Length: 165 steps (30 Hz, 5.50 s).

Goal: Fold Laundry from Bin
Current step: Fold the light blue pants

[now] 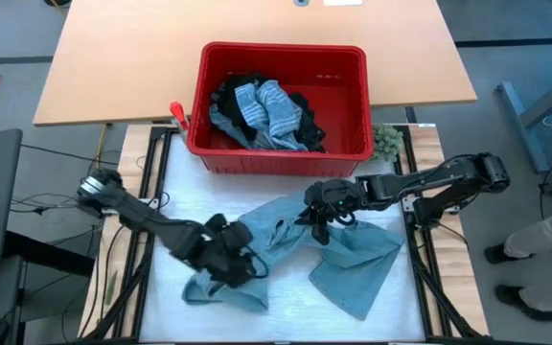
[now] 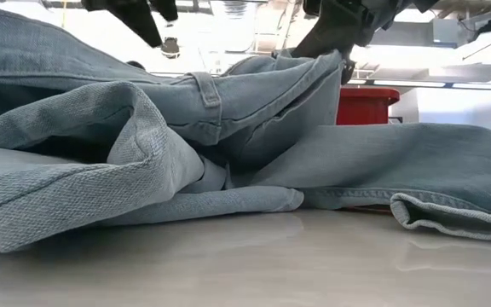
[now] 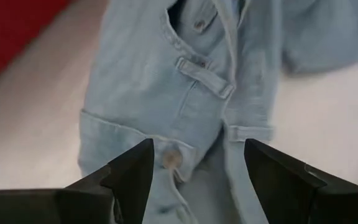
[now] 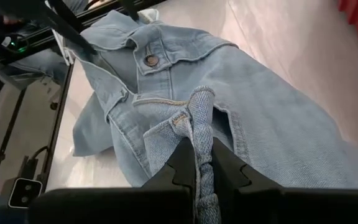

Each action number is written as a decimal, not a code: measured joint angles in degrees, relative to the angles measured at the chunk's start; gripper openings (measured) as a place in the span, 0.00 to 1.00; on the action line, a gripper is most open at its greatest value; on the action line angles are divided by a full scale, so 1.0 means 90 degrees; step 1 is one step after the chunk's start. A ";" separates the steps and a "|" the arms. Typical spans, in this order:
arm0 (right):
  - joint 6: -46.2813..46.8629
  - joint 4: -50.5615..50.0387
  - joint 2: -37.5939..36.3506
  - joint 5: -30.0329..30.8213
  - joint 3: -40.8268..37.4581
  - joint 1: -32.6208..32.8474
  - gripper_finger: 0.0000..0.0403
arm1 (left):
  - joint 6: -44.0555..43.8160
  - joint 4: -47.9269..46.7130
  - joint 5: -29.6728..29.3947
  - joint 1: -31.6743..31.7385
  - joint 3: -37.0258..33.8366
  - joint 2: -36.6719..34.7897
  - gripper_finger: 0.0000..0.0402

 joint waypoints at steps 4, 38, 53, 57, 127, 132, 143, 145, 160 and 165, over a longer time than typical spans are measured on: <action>0.0003 -0.0011 0.0000 -0.0026 0.0000 0.0002 0.11 | 0.0910 -0.0023 0.0220 0.0123 0.0000 0.0115 0.59; -0.0323 0.0197 -0.0081 -0.0034 0.0002 -0.0174 0.13 | 0.1293 -0.0851 0.0943 0.0660 0.0005 0.0943 0.15; -0.0909 0.0110 -0.1100 -0.0477 0.0005 -0.0992 0.20 | 0.0375 0.1550 0.1128 0.0612 0.0007 0.0184 0.01; -0.1360 0.0121 -0.1100 -0.0694 0.0005 -0.0973 0.31 | 0.0780 0.2114 0.1325 0.0611 0.0007 0.0176 0.00; -0.5260 -0.5304 0.0061 0.1009 0.0688 0.3453 0.48 | 0.2219 0.5469 0.2578 0.1053 -0.2220 0.0310 0.00; -0.5163 -0.5241 0.0059 0.1715 0.0575 0.3452 0.64 | 0.2376 0.5466 0.2593 0.1053 -0.2220 0.0310 0.00; -0.4747 -0.4150 0.0541 0.2165 0.0090 0.3643 0.69 | 0.2518 0.5485 0.2710 0.1053 -0.2220 0.0311 0.00; -0.4600 -0.3902 0.0544 0.2313 0.0092 0.3634 0.69 | 0.2502 0.5491 0.2717 0.1051 -0.2220 0.0312 0.00; -0.3621 -0.3944 0.0506 0.1858 0.0024 0.3594 0.10 | 0.3294 0.5494 0.4158 0.0987 -0.1710 0.0215 0.33; -0.3176 -0.4004 0.0332 0.1811 0.0024 0.3595 0.11 | 0.3089 0.4374 0.4727 0.0935 -0.0688 0.0033 0.38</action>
